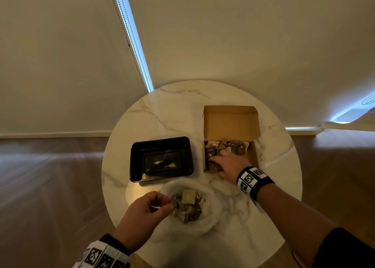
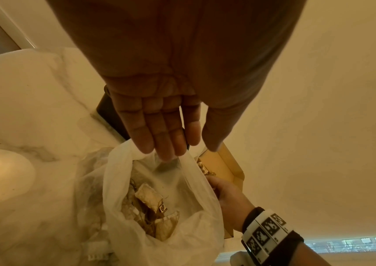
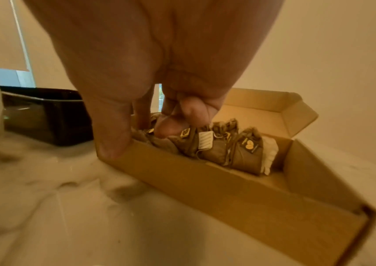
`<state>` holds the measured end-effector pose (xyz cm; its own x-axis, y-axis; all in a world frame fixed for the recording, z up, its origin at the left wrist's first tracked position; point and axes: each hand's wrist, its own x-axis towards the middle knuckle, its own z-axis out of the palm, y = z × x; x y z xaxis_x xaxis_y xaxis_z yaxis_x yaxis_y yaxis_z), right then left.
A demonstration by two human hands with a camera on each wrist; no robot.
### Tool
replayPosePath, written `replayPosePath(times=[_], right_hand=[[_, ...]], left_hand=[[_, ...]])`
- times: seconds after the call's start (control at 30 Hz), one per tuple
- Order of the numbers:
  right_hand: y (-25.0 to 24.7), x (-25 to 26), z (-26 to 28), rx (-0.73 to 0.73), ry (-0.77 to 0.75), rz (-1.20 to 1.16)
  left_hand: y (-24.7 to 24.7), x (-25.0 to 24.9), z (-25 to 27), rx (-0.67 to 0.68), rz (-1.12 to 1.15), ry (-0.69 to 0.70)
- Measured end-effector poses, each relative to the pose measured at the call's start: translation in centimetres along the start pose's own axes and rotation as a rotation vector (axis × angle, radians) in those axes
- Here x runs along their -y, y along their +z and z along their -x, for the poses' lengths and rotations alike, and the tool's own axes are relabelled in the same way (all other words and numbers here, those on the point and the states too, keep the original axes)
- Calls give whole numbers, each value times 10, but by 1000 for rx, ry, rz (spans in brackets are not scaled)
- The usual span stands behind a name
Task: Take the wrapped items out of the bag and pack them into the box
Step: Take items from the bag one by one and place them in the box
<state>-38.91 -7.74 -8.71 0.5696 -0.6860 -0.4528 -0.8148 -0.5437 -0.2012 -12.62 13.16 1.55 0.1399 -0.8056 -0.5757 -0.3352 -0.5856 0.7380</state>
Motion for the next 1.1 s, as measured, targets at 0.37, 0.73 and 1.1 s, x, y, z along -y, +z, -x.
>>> replayPosePath(times=[0.37,0.73,1.1], right_hand=[[-18,14,-10,105,84,-134],[-35,20,-15,150,89,-61],[-9,37,-40,141,68,167]], left_hand=[[-11,10,4,-35,41,-38],[-6,16,4,-30,78,-51],[-6,17,6,-31,75,-52]])
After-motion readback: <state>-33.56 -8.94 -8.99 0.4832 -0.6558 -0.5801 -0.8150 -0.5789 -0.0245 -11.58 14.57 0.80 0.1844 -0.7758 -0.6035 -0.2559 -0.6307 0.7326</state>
